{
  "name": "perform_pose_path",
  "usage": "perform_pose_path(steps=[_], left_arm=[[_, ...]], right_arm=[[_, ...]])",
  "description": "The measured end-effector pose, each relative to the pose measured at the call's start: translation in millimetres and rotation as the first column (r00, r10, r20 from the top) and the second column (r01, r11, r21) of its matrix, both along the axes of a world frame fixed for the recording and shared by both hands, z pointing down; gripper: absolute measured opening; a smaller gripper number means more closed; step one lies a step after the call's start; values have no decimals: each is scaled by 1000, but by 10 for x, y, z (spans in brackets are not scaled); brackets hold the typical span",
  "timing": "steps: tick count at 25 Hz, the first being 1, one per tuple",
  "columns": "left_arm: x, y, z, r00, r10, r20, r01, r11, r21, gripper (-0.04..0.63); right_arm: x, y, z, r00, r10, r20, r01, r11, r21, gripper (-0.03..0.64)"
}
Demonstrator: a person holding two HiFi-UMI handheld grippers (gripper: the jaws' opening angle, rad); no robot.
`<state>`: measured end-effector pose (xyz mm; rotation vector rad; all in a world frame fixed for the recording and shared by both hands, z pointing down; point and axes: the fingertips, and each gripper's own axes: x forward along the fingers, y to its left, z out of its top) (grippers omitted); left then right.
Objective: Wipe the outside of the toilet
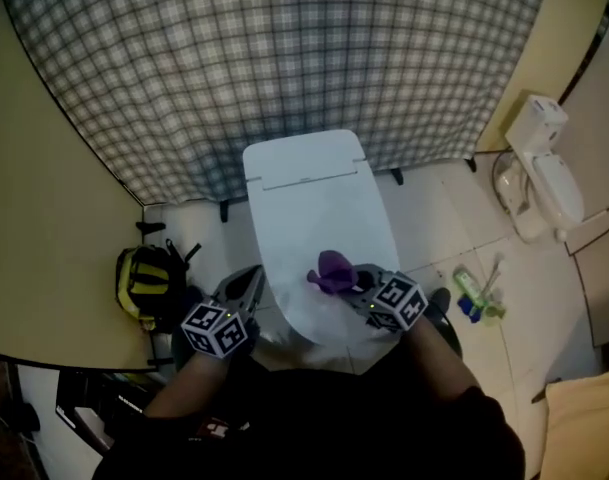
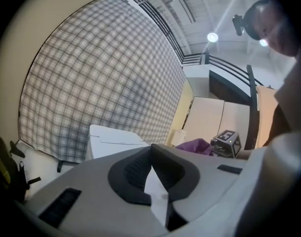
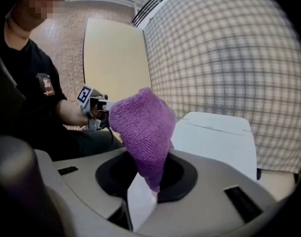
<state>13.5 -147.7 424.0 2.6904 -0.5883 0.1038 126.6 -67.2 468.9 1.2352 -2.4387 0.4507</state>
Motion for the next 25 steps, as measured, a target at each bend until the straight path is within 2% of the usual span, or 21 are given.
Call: perform_pose_path(steps=[3,6,11,17,25], left_arm=[[193,332,-102,1000,-19,6,19,999,39,-5],[292,608,-148,997,-81,17,80,995,64,-5],[222,969,-285,982,-188,6,187,981,53,-5],[214,1379,-155,948,-319,-14,320,947,42,-5],[334,1618,-169,895,-444,-36,445,895,34,-5]], right_arm=[[257,169,-18,997,25,67,-27,999,27,92],[438,292,-7,995,1,100,-6,999,41,91],[506,320,-292,989,-65,133,58,997,53,91],[541,374,-304,976,-158,151,148,986,76,91],[672,427,-259,963,-227,145,218,973,75,92]])
